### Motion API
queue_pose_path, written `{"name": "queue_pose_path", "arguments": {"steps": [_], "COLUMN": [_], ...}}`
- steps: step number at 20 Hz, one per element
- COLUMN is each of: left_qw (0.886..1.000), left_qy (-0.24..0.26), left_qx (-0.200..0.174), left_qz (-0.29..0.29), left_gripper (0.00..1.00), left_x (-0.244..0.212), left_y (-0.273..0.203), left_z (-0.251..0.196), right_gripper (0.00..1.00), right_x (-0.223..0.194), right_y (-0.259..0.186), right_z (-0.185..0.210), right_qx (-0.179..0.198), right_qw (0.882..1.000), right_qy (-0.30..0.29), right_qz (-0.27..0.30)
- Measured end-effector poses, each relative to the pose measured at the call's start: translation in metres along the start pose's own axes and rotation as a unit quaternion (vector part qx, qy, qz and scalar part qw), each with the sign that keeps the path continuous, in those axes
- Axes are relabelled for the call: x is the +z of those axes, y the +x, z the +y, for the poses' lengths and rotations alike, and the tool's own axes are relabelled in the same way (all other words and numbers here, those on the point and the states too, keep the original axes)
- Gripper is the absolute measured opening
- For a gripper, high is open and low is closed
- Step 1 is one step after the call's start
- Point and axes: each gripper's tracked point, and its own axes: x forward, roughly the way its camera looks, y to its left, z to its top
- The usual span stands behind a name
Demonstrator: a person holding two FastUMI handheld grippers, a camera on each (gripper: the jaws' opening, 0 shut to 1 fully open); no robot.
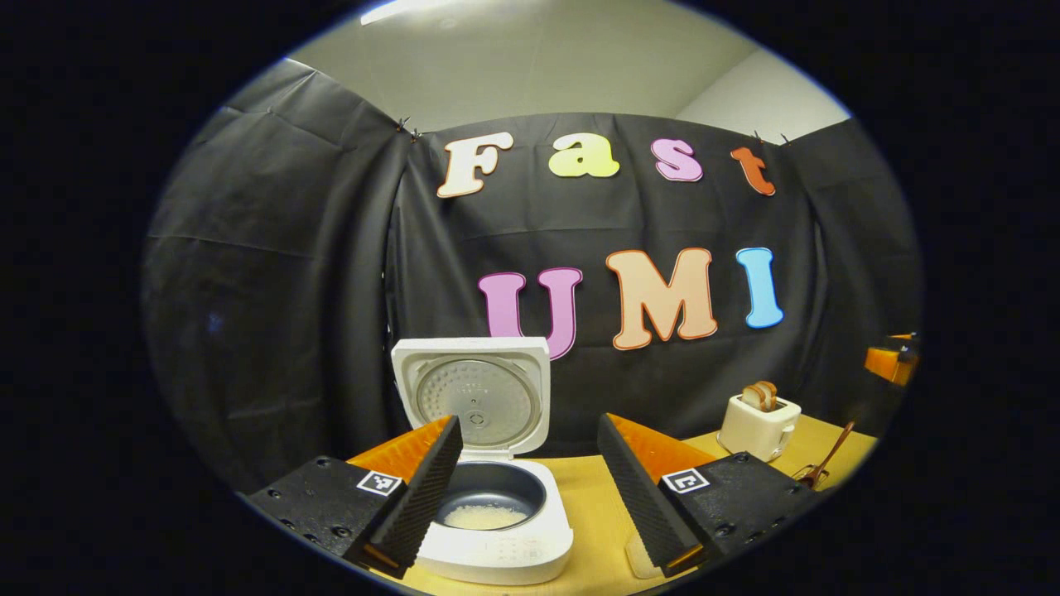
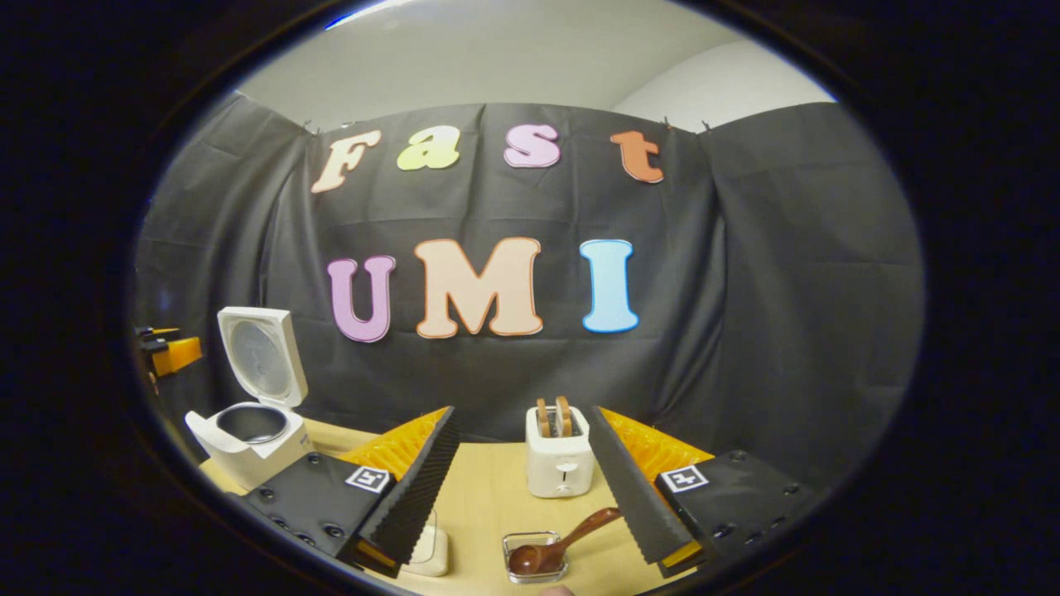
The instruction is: Close the left gripper, press the button to open the rice cooker; take a wooden spoon from the chopstick holder with the right hand, scoop a spoonful of rice and pour it into the rice cooker, then put the wooden spoon back into the chopstick holder.
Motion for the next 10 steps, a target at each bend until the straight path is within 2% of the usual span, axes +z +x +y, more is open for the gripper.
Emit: {"name": "queue_pose_path", "arguments": {"steps": [10], "left_qw": [1.0], "left_qy": [-0.002], "left_qx": [0.014], "left_qz": [0.014], "left_gripper": [0.98], "left_x": [-0.001], "left_y": [-0.023], "left_z": [-0.002], "right_gripper": [0.99], "right_x": [-0.076], "right_y": [0.054], "right_z": [-0.052], "right_qx": [-0.027], "right_qw": [0.997], "right_qy": [0.011], "right_qz": [0.072]}}
